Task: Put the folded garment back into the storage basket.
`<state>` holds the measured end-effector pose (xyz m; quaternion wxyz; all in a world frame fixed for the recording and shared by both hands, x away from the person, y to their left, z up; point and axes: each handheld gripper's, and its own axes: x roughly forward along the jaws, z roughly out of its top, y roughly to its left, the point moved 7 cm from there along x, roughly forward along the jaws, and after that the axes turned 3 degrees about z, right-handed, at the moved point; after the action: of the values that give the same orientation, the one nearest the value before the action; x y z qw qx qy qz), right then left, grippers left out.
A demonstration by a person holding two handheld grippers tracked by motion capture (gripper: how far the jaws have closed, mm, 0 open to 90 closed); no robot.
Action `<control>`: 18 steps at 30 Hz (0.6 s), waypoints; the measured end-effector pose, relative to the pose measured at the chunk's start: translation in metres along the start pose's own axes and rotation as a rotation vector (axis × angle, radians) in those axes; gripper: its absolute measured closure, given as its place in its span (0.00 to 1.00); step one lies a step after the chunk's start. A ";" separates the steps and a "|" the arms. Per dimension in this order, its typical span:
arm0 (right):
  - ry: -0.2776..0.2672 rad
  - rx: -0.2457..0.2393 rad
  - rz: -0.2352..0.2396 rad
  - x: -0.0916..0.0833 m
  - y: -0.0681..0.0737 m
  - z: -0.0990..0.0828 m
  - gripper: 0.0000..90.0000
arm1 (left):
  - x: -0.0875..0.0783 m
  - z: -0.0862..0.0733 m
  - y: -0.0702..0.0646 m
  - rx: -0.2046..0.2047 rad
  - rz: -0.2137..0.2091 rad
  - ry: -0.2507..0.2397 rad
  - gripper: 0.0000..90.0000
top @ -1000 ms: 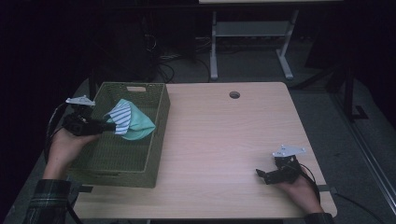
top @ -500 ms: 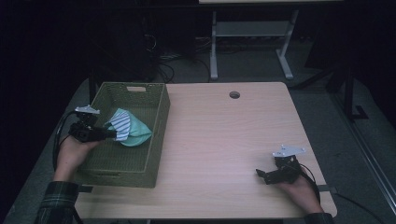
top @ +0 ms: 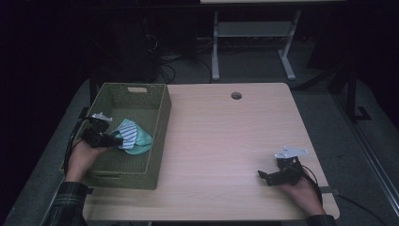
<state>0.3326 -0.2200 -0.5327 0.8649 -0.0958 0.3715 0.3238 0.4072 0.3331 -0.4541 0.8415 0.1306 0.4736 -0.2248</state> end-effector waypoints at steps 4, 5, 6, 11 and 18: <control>0.000 -0.001 0.000 0.000 0.000 0.000 0.02 | 0.003 -0.001 0.002 -0.002 0.012 0.003 0.71; 0.000 -0.001 0.000 0.000 0.000 0.000 0.02 | 0.003 -0.001 0.002 -0.005 0.014 0.000 0.67; 0.000 0.000 0.000 0.000 0.000 0.000 0.02 | 0.002 -0.001 0.003 -0.009 0.017 -0.003 0.63; 0.000 0.000 0.000 0.000 0.000 0.000 0.02 | -0.002 -0.001 0.007 -0.025 0.028 -0.021 0.49; 0.000 -0.002 0.001 0.000 0.000 0.000 0.02 | -0.013 0.008 0.002 -0.026 0.027 -0.085 0.31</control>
<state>0.3326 -0.2201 -0.5327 0.8647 -0.0964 0.3711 0.3243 0.4084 0.3343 -0.4388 0.8654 0.1164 0.4386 -0.2126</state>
